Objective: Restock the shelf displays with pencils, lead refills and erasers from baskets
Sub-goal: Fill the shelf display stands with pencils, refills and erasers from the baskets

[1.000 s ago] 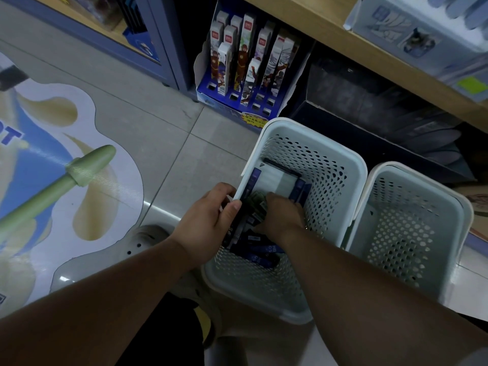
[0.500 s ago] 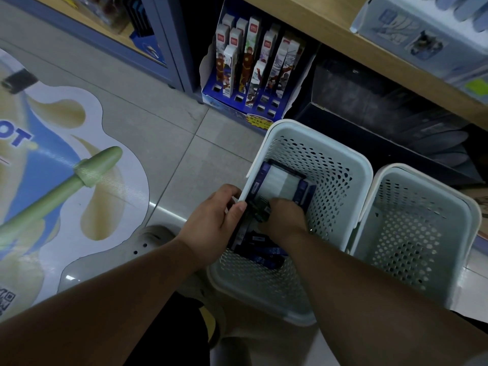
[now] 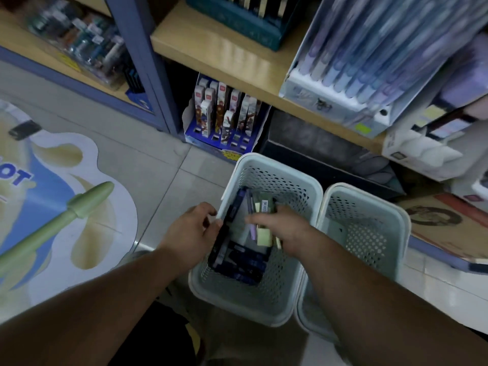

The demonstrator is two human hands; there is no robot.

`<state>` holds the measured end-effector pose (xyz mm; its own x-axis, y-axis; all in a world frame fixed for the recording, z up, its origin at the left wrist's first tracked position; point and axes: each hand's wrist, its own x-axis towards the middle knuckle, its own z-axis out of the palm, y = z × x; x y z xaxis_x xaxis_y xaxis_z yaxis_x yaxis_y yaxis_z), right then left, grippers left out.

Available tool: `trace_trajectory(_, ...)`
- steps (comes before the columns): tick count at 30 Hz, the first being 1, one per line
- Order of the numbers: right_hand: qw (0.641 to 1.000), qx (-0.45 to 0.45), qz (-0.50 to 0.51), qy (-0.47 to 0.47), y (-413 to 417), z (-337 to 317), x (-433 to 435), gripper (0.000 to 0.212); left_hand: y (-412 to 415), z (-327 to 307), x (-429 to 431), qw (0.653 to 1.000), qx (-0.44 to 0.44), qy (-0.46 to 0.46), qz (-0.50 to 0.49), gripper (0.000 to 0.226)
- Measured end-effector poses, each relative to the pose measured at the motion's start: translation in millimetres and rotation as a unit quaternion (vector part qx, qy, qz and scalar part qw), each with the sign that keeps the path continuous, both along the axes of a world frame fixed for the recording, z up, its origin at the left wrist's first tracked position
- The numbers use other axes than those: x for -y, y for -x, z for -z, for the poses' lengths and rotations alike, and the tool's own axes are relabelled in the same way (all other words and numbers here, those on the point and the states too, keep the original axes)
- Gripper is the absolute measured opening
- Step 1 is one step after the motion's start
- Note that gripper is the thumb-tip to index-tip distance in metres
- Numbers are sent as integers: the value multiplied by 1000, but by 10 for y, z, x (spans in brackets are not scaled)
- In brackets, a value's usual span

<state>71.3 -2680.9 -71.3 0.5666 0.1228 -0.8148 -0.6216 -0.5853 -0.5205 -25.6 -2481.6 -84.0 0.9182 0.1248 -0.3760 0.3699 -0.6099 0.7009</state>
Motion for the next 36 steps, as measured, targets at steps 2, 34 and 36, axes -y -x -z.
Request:
trace_trajectory(2, 998, -5, 47, -45, -60, -178, -23, 42, -103, -163, -32, 998, 20, -55, -9, 28)
trace_trajectory(34, 920, 230, 253, -190, 32, -2714, 1866, 43, -715, -2761, 2326, 922, -32, 386, 18, 11)
trace_trajectory(36, 917, 245, 259, -177, -83, -2704, 1913, 33, -874, -2736, 2328, 918, -42, 393, 18, 12)
